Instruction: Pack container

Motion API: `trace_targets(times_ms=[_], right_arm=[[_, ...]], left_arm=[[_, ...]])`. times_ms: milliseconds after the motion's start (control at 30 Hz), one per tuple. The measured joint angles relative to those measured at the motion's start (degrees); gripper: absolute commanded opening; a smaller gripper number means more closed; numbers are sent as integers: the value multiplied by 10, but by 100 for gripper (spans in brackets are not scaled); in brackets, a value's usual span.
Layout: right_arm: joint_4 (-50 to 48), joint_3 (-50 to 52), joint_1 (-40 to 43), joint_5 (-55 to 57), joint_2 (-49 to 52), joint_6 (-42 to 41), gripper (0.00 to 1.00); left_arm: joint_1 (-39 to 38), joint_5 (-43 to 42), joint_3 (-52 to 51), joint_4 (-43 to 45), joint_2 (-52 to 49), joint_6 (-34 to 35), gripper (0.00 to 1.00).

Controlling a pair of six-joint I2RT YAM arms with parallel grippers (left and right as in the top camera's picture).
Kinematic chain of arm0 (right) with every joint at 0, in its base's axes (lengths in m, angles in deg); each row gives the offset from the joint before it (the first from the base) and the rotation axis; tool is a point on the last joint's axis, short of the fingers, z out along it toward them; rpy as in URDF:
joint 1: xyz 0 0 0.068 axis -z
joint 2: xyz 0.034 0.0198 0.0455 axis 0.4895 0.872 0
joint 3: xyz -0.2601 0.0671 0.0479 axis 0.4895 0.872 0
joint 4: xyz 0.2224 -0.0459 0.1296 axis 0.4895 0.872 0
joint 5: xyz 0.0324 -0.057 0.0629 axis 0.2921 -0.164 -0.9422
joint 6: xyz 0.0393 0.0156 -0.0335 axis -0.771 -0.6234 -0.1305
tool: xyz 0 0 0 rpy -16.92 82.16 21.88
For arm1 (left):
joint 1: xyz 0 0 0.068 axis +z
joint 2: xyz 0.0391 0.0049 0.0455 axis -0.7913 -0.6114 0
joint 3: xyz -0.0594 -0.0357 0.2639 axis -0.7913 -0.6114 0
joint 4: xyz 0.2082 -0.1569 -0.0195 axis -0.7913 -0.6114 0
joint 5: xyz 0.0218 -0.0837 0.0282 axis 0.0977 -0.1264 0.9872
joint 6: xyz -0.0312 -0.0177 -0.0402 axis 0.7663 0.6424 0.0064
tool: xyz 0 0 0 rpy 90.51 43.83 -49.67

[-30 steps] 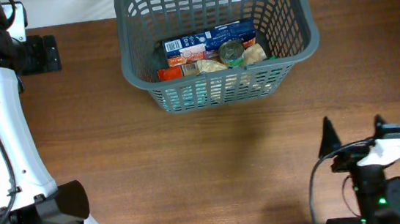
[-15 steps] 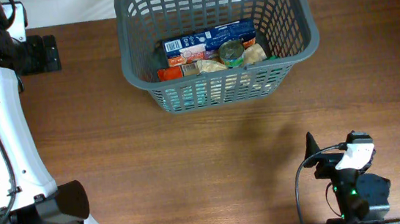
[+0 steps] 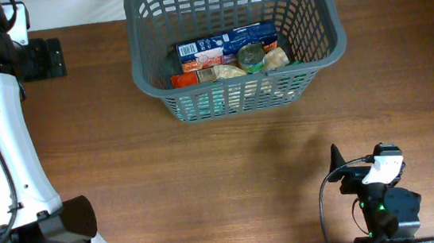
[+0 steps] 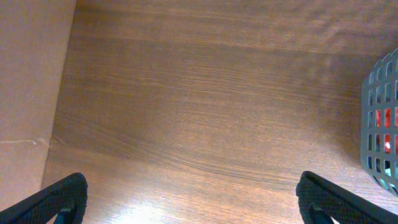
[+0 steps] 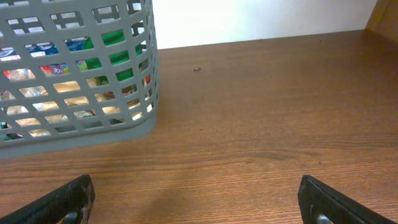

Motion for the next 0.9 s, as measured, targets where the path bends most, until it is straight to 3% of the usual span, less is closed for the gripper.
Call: trace_targets(times_ms=[333,433,567,667,900], right_arm=[[0,0,0,0,0,0,99],[0,0,0,0,0,0,99],[0,0,0,0,0,0,99],[-1,0,0,0,0,0,99],[-2,1,0,0,0,0,99]], left_arm=[[-3,0,-8,0,12,0,99],[-13,0,-50,6,62,0,99],[-34,-3,-202,38,220,0,99],[-36,-5,-348,141,374,0,99],[-60,-43,-706,583,695,2,99]])
